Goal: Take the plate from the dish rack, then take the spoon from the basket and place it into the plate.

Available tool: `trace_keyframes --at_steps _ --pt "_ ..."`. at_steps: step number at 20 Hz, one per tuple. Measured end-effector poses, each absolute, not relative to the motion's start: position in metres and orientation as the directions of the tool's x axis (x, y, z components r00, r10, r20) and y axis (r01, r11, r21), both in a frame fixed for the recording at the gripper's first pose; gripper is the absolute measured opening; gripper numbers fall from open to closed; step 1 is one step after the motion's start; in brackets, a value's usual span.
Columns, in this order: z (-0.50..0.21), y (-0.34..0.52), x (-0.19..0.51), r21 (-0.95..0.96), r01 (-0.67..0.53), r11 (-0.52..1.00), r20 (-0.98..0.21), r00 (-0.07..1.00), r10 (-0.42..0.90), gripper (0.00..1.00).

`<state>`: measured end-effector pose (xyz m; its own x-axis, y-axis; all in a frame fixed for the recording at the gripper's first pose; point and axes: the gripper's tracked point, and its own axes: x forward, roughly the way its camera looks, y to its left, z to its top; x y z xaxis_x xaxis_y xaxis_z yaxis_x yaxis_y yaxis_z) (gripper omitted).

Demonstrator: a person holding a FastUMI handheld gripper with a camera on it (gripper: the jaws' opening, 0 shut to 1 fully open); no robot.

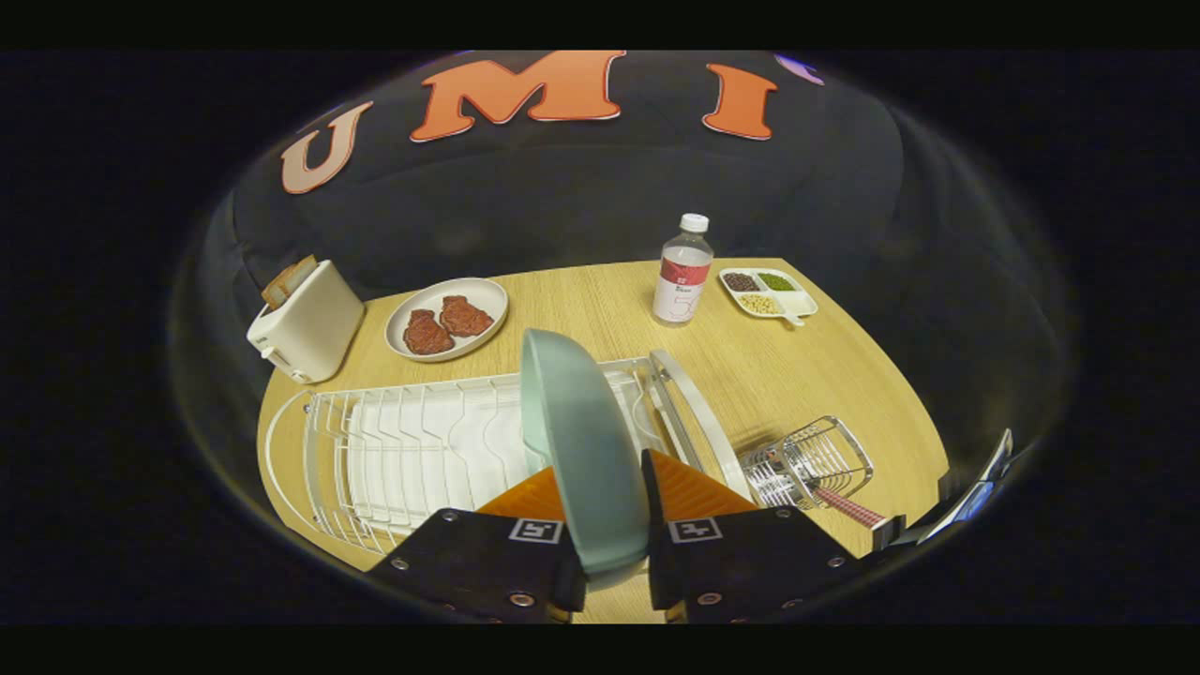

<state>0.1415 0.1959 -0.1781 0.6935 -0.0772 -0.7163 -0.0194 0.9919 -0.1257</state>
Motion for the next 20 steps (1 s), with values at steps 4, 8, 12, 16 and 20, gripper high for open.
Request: trace_keyframes --at_steps 4,8,12,16,20 --pt "-0.166 0.196 0.149 -0.172 -0.014 0.985 -0.686 0.719 -0.109 0.27" --pt "-0.159 0.194 0.148 -0.199 -0.015 0.98 -0.671 0.731 -0.125 0.26" --pt "-0.149 0.184 0.15 -0.178 0.021 0.984 -0.658 0.741 -0.135 0.27" --pt "-0.119 0.181 0.144 -0.089 0.024 0.996 -0.632 0.771 -0.074 0.26" --pt "-0.098 0.166 0.113 -0.002 0.003 1.0 -0.619 0.786 -0.003 0.27"
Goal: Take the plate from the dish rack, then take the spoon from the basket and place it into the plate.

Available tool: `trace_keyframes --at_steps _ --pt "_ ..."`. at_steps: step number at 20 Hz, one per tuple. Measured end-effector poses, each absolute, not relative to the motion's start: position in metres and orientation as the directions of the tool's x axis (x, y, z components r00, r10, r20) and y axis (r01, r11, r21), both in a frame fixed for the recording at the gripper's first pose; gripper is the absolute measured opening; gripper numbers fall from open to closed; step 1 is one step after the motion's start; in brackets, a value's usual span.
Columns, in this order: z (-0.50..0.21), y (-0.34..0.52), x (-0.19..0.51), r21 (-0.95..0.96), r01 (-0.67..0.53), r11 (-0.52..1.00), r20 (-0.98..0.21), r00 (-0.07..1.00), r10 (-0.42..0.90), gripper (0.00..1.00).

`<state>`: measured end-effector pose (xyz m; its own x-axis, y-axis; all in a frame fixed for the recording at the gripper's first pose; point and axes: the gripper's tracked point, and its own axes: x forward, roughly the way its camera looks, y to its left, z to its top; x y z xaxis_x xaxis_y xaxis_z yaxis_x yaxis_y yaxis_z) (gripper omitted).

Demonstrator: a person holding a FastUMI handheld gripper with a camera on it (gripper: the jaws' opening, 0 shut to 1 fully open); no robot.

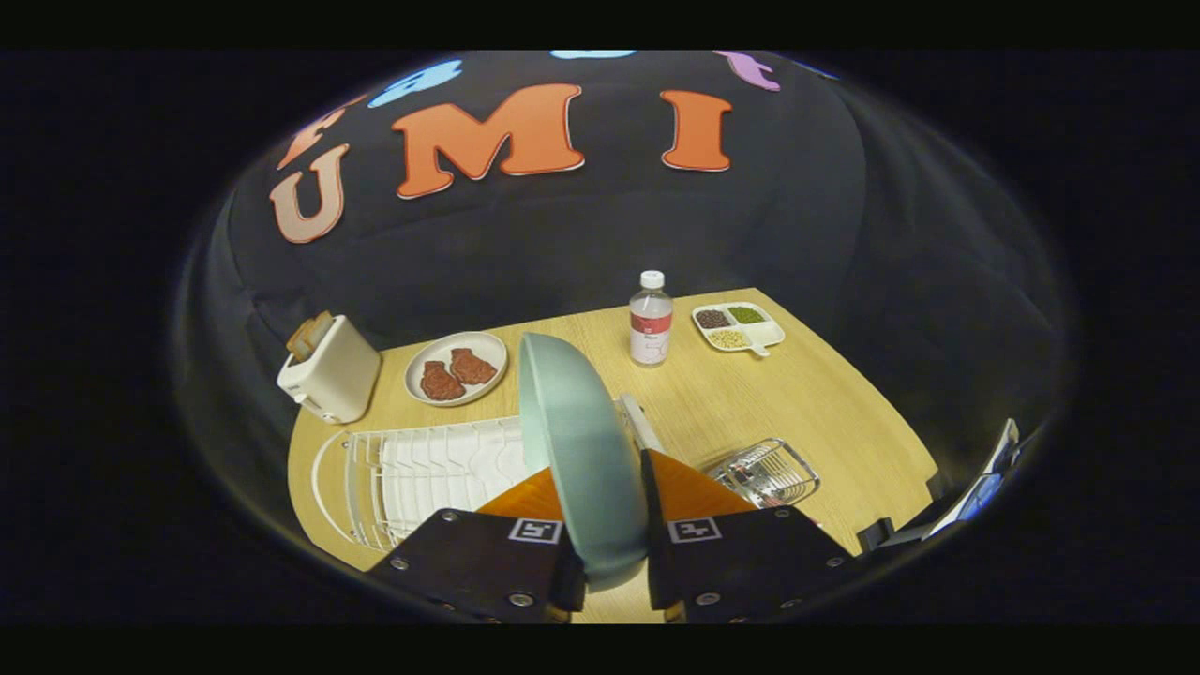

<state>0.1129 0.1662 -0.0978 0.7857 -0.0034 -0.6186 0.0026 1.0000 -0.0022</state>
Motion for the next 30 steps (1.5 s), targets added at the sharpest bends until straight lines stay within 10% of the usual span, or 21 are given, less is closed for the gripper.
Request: trace_keyframes --at_steps 30 --pt "-0.284 0.186 -0.094 0.76 0.171 0.627 -0.597 0.567 0.568 0.25"
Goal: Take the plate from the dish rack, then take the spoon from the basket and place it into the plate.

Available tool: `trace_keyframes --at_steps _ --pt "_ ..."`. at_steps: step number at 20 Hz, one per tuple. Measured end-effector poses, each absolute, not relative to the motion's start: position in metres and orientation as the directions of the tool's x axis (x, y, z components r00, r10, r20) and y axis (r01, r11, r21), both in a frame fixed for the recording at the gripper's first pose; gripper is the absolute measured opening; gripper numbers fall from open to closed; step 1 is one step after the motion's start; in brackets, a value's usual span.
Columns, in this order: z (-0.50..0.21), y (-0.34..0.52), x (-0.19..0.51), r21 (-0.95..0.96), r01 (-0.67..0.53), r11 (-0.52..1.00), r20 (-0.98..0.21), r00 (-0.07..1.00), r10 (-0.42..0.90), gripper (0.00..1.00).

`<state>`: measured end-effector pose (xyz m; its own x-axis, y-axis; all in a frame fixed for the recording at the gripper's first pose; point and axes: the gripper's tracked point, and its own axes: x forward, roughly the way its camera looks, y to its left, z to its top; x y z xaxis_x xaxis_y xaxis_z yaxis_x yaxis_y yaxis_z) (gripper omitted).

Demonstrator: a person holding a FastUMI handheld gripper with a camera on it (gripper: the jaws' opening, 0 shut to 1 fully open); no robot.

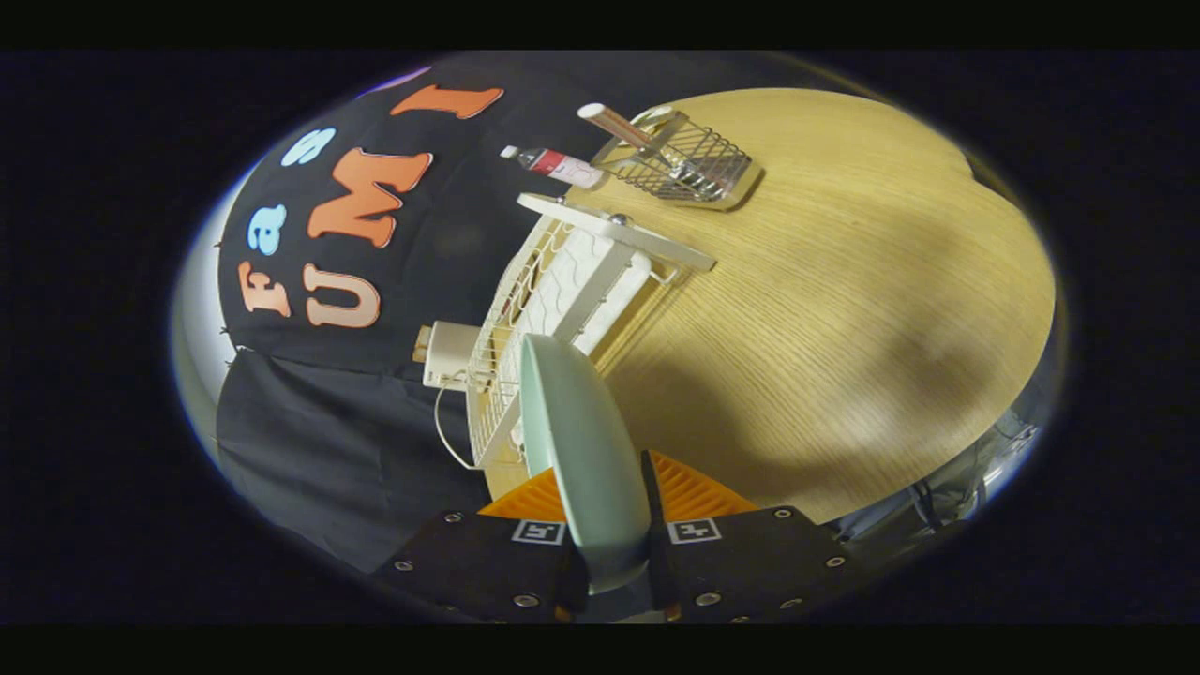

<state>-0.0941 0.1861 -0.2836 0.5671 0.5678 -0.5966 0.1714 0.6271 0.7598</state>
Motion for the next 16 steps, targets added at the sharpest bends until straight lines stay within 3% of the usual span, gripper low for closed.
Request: trace_keyframes --at_steps 7,16 --pt "-0.308 0.199 -0.095 0.755 0.163 0.635 -0.614 0.513 0.6 0.25" --pt "-0.307 0.184 -0.085 0.646 0.124 0.753 -0.69 0.516 0.507 0.32"
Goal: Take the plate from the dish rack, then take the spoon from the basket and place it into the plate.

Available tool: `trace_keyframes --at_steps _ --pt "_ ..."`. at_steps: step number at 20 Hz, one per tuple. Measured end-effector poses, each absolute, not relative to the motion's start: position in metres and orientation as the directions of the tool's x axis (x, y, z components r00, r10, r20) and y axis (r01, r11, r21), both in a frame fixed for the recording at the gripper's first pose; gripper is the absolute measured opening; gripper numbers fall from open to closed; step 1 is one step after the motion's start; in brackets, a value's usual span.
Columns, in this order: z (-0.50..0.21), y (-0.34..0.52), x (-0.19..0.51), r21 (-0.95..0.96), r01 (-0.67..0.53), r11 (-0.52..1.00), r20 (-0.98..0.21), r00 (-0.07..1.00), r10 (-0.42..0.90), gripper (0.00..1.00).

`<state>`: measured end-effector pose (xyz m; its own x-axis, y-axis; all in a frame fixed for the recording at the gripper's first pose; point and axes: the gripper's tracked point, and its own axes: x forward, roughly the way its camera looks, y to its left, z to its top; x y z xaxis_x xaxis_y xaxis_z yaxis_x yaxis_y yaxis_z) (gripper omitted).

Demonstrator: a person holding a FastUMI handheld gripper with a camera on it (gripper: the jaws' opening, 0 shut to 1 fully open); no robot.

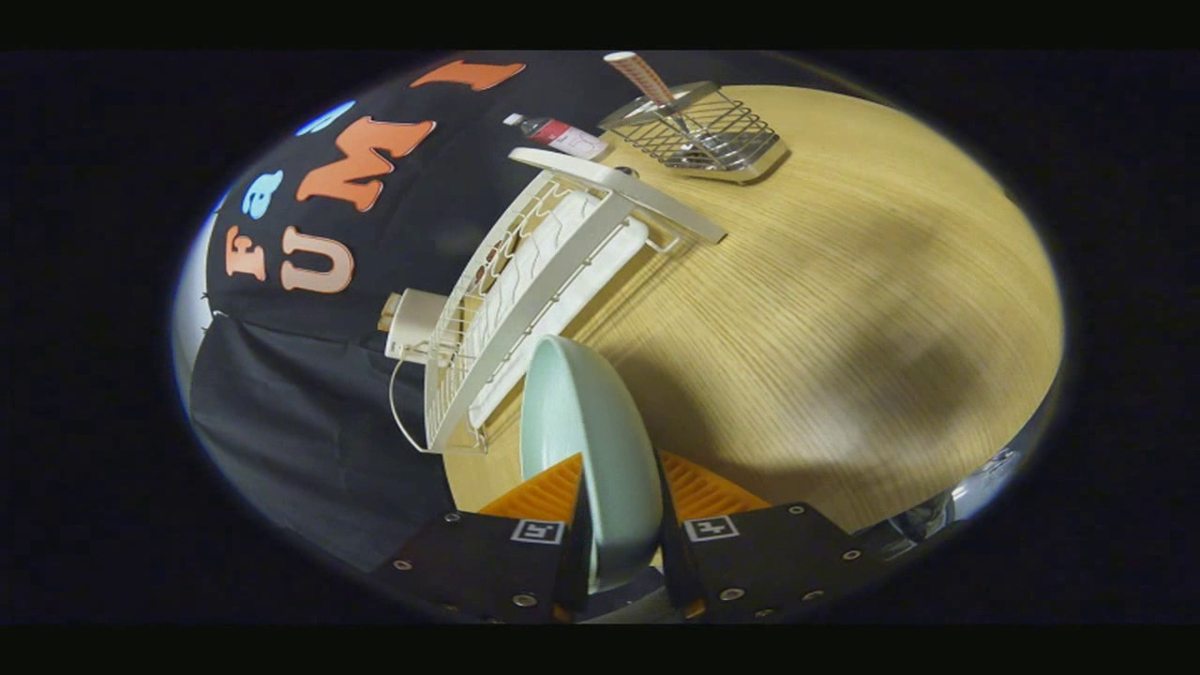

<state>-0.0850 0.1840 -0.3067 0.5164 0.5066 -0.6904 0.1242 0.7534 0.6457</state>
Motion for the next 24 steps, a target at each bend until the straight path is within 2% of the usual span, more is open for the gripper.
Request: trace_keyframes --at_steps 4,5,6,7,8,13,18,24 --pt "-0.301 0.163 -0.08 0.59 0.107 0.8 -0.713 0.535 0.454 0.62" --pt "-0.299 0.155 -0.078 0.575 0.1 0.812 -0.715 0.544 0.439 0.74" --pt "-0.294 0.147 -0.076 0.563 0.095 0.821 -0.715 0.554 0.427 0.79" --pt "-0.291 0.136 -0.078 0.542 0.093 0.835 -0.72 0.565 0.404 0.91" --pt "-0.289 0.125 -0.072 0.517 0.087 0.852 -0.719 0.583 0.377 0.96" --pt "-0.254 0.06 -0.042 0.307 0.047 0.95 -0.684 0.705 0.187 0.99" --pt "-0.206 0.019 0.0 0.113 0.006 0.994 -0.556 0.829 0.058 0.99" --pt "-0.166 0.018 0.037 0.039 -0.042 0.998 -0.409 0.911 0.055 0.98"
